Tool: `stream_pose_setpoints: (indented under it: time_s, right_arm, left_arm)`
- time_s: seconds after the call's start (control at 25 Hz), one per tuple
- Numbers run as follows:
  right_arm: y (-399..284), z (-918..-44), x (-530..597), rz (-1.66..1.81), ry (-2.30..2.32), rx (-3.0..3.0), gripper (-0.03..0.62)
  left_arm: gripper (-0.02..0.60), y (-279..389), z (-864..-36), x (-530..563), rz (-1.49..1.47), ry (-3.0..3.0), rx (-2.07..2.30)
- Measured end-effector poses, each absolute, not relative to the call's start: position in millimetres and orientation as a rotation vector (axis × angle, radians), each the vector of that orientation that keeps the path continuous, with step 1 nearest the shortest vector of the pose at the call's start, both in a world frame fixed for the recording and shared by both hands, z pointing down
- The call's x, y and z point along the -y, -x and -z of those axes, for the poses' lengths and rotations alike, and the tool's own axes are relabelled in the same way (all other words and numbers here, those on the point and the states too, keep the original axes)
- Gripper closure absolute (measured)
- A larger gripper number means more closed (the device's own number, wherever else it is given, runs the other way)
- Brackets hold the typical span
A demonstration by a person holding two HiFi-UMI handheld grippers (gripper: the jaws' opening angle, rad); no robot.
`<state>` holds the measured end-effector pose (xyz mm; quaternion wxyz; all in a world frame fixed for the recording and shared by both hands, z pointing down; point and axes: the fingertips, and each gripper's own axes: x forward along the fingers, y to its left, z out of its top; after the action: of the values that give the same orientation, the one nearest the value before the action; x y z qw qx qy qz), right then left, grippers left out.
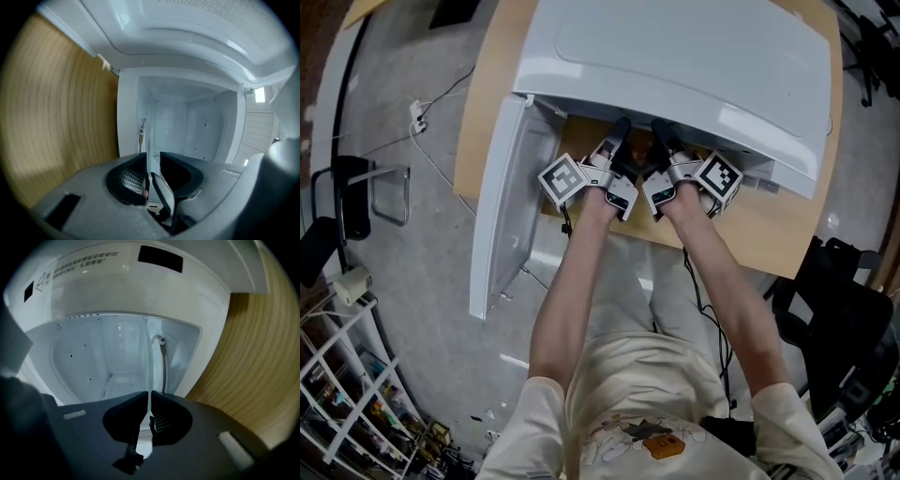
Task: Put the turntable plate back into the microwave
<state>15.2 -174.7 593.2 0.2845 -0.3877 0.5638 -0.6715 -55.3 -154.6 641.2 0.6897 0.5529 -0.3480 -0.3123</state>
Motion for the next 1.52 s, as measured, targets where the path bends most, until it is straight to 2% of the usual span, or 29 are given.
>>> stream_pose_setpoints:
  time_s: [0.24, 0.64, 1.0, 1.24, 1.52]
  right_arm:
    - [-20.9, -591.9, 170.1, 1.796, 1.043, -1.498, 0.579]
    - [-29.1, -567.8, 161.8, 1.759, 1.015, -1.564, 0.591]
    - [-24.7, -567.8, 154.2, 1.782, 0.975, -1.605, 0.591]
    - [-9.3, -556.6, 132.3, 1.753, 1.047, -1.964, 0.592]
    - [-13.8, -513.6, 82.8, 1.487, 1.079, -2.631, 0.591]
  left_arm:
    - [0.563, 45.5, -600.1, 173.7, 0.712, -1.306, 0.792]
    - [0.561, 6.2, -603.0, 170.6, 0.623, -1.320, 0.714]
    - [0.566, 4.2, -600.4, 159.7, 0.594, -1.338, 0.696]
    - [0.584, 6.4, -584.9, 138.8, 0.412, -1.505, 0.797]
    - [0.584, 15.1, -519.6, 95.5, 0.050, -1.918, 1.027]
